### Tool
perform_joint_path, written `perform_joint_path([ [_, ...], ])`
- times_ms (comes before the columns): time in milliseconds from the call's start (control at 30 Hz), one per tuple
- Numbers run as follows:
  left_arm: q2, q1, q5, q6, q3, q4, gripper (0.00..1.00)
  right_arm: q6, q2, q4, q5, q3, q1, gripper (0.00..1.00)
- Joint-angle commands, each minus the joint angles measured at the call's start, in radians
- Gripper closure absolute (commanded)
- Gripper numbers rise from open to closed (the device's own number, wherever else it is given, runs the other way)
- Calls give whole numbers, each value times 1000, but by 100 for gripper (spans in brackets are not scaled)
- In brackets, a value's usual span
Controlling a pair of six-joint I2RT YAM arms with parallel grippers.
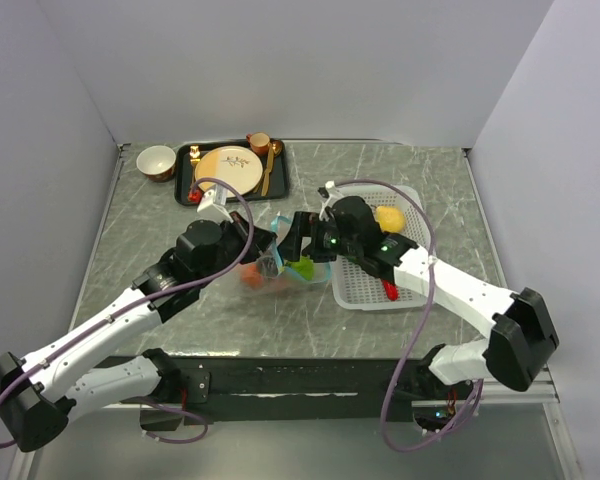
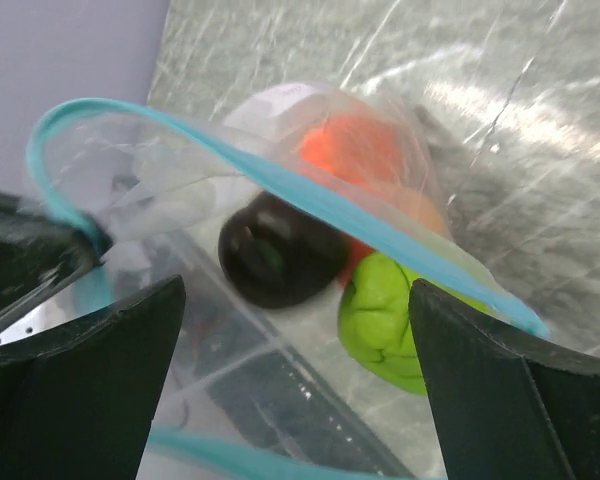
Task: Place the food in the zip-top bag and seal the zipper
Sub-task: Place the fake fruit in the zipper food storage bag, then pick up the fake fruit from the bin.
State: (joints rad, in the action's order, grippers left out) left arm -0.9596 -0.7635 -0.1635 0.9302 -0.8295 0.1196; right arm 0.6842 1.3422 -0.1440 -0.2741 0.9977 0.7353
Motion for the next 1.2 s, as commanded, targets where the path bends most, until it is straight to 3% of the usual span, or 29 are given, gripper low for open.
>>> perform_joint_path([
  [0, 22, -2, -45, 12, 10, -21, 99, -46, -122, -17, 105, -1, -1, 0],
  [133, 25, 0, -50, 18, 18, -26, 99, -46, -192, -71, 211, -8, -13, 0],
  [333, 36, 0, -62, 13, 15, 5, 99, 18, -282, -261, 499, -40, -86, 0],
  [467, 41, -2, -62, 16, 23, 15, 99, -12, -261, -365, 490, -67, -230, 0],
  [633, 36, -2, -54, 24, 32, 8, 99, -57, -232, -339, 543, -145, -324, 0],
  [933, 19, -2, -36, 19, 29, 9, 99, -106, -106, -319, 592, -53, -439, 0],
  [1167, 9, -2, -31, 16, 30, -1, 99, -83, 158, -364, 635, 131, -490, 0],
])
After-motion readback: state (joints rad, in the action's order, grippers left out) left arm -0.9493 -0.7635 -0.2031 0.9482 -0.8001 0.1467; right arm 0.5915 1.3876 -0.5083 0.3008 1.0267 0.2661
